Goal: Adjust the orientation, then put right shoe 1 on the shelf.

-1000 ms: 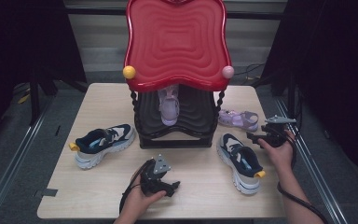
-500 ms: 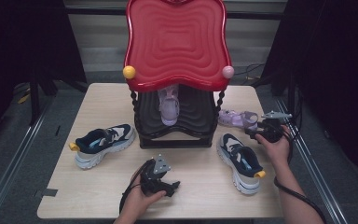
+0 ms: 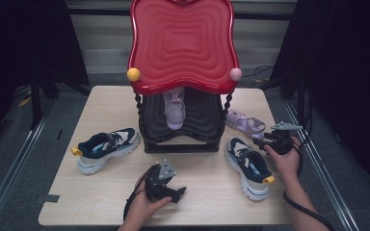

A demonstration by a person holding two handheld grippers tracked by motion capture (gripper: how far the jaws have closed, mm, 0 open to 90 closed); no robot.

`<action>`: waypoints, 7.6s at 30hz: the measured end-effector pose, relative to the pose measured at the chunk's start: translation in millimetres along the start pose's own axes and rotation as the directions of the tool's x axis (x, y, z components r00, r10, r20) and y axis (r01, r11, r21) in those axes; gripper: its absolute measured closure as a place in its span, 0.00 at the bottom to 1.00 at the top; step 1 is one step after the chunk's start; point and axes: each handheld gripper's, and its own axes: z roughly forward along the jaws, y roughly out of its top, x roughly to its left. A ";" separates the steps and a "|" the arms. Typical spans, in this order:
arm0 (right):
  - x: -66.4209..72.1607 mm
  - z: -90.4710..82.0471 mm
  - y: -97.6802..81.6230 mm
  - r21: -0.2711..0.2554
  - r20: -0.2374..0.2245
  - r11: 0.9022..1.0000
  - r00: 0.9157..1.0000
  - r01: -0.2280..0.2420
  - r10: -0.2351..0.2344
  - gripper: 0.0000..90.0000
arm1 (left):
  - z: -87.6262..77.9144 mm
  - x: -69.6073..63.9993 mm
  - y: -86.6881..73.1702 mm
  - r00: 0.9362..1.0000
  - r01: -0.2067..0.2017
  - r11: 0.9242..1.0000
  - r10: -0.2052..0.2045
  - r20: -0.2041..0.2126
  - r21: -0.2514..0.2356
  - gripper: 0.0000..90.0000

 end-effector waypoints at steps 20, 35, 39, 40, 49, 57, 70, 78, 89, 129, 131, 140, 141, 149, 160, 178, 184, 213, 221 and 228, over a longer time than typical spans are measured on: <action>-13.1 33.8 10.2 0.050 -0.025 0.998 0.999 0.029 -0.028 0.35 | -0.1 0.0 0.0 1.000 0.000 1.000 0.000 0.000 0.001 0.15; 4.0 2.9 -13.8 0.032 0.013 0.998 0.998 -0.055 0.054 0.40 | -0.2 -0.1 0.1 1.000 0.000 1.000 0.000 -0.002 0.003 0.15; 8.8 -2.9 -18.2 0.037 -0.006 0.999 1.000 -0.028 0.028 0.40 | 0.0 0.0 0.0 1.000 0.001 1.000 -0.001 0.000 0.000 0.15; 9.2 -3.1 -18.3 0.039 -0.014 0.999 1.000 -0.027 0.028 0.40 | 0.0 0.0 0.0 1.000 0.000 1.000 0.000 0.000 0.000 0.15; 3.3 8.5 -9.9 0.045 -0.021 0.998 0.999 -0.041 0.042 0.25 | -0.2 0.1 0.1 1.000 -0.001 1.000 0.001 -0.002 0.003 0.15; 4.8 19.2 -1.9 0.059 -0.013 0.998 1.000 -0.012 0.013 0.22 | -0.2 0.0 0.1 1.000 -0.001 1.000 0.001 -0.001 0.003 0.15; 10.7 20.4 -0.8 0.052 -0.013 0.999 1.000 0.015 -0.014 0.35 | 0.0 0.0 0.0 1.000 0.000 1.000 0.000 0.000 0.000 0.15; 12.7 18.7 -1.8 0.043 -0.020 0.999 1.000 0.013 -0.012 0.41 | 0.0 0.1 0.0 1.000 0.000 1.000 0.000 0.000 0.000 0.15; 15.6 17.6 -2.4 0.035 -0.003 0.999 1.000 -0.021 0.022 0.42 | -0.1 0.2 0.1 1.000 -0.002 1.000 0.002 -0.002 0.001 0.15; 12.1 -47.3 14.3 0.007 -0.022 0.999 0.998 -0.052 0.052 0.42 | -0.3 0.7 0.3 1.000 -0.007 1.000 0.007 -0.001 0.007 0.15; 13.4 -52.6 15.9 0.004 -0.023 0.999 0.999 -0.043 0.043 0.42 | -0.3 0.7 0.3 1.000 -0.007 1.000 0.007 0.000 0.007 0.15; 18.3 -80.0 19.4 -0.014 -0.036 0.999 0.999 -0.035 0.035 0.42 | -0.3 0.7 0.3 1.000 -0.007 1.000 0.007 -0.001 0.007 0.15; 19.2 -82.9 19.5 -0.023 -0.042 0.999 0.999 -0.031 0.030 0.42 | -0.3 0.7 0.3 1.000 -0.007 1.000 0.007 -0.001 0.007 0.15; 30.7 -111.8 22.9 -0.039 -0.070 0.999 0.997 -0.019 0.017 0.42 | -0.3 0.6 0.3 1.000 -0.006 1.000 0.006 -0.001 0.007 0.15; 56.1 -152.2 16.3 -0.063 -0.109 0.997 0.993 0.040 -0.046 0.42 | -0.2 0.5 0.3 1.000 -0.004 1.000 0.004 -0.001 0.005 0.15; 97.9 -183.9 -2.8 -0.093 -0.205 0.990 0.970 0.110 -0.127 0.42 | -0.4 0.7 0.3 1.000 -0.007 1.000 0.007 -0.001 0.007 0.15; 111.4 -178.5 0.1 -0.103 -0.229 0.988 0.964 0.112 -0.134 0.42 | -0.4 0.7 0.3 1.000 -0.007 1.000 0.007 -0.001 0.008 0.15; 189.3 -120.6 44.0 -0.183 -0.082 0.981 0.994 0.061 -0.077 0.42 | -0.3 0.6 0.3 1.000 -0.005 1.000 0.005 -0.001 0.007 0.15; 202.5 -104.2 47.2 -0.207 -0.034 0.978 0.998 0.038 -0.046 0.42 | -0.2 0.3 0.2 1.000 -0.002 1.000 0.002 -0.001 0.005 0.15; 212.2 -96.1 52.5 -0.246 0.004 0.969 1.000 -0.002 0.003 0.42 | -0.1 0.6 0.2 1.000 -0.005 1.000 0.005 -0.002 0.005 0.15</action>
